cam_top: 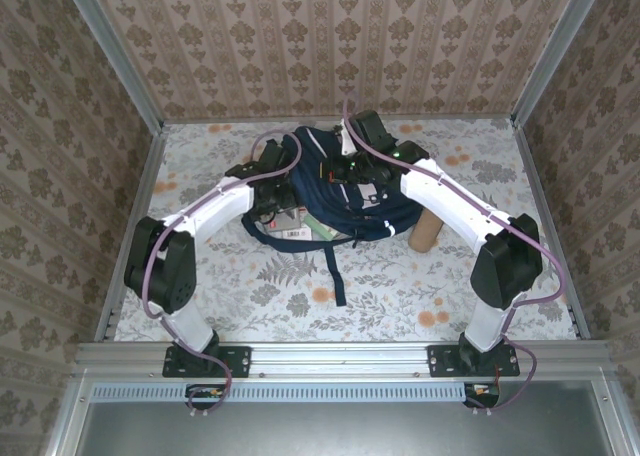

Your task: Pack books, pencil case, and school supplies into a backpack

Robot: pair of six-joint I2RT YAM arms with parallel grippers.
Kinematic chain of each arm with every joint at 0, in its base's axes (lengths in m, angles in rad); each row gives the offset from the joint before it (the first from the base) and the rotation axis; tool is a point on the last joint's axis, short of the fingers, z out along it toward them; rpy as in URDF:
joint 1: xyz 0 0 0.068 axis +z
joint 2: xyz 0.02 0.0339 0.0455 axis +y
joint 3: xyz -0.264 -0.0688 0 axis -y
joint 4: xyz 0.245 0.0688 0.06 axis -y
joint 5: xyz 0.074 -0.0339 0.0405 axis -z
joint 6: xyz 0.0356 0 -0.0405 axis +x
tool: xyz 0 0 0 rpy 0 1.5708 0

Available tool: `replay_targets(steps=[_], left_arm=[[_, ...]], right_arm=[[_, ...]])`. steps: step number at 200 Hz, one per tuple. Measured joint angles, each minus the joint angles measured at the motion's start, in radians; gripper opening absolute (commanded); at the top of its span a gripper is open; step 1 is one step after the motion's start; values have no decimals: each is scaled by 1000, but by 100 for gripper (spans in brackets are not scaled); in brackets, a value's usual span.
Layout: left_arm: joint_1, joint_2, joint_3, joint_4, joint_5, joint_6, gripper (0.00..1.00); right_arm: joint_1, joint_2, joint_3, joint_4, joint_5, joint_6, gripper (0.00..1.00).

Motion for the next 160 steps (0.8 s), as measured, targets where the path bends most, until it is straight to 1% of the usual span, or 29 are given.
replay_targets(steps=[8, 22, 30, 45, 63, 88, 114, 123, 143, 160], left_arm=[[-3, -15, -5, 0, 2, -3, 100], [-5, -38, -7, 0, 5, -7, 100], [-5, -51, -8, -2, 5, -7, 100], [0, -76, -8, -15, 4, -7, 100], [10, -106, -8, -33, 3, -6, 100], [29, -142, -13, -37, 9, 2, 100], [45, -167, -30, -31, 21, 10, 100], [47, -167, -35, -27, 28, 16, 100], [48, -167, -47, -14, 39, 23, 100], [49, -167, -49, -8, 46, 28, 100]], right_arm=[[-1, 0, 0, 2, -1, 3, 15], [-4, 0, 0, 2, -2, 4, 19], [-6, -1, 0, 3, -2, 4, 23], [-10, -10, 0, 3, 1, 1, 39], [-19, -37, -6, 2, 17, 2, 44], [-34, -117, -64, -4, 63, -2, 57], [-70, -253, -216, -9, 139, -2, 62], [-92, -297, -271, -17, 165, 2, 63], [-172, -392, -413, -32, 219, 6, 63], [-250, -457, -530, -41, 247, 11, 66]])
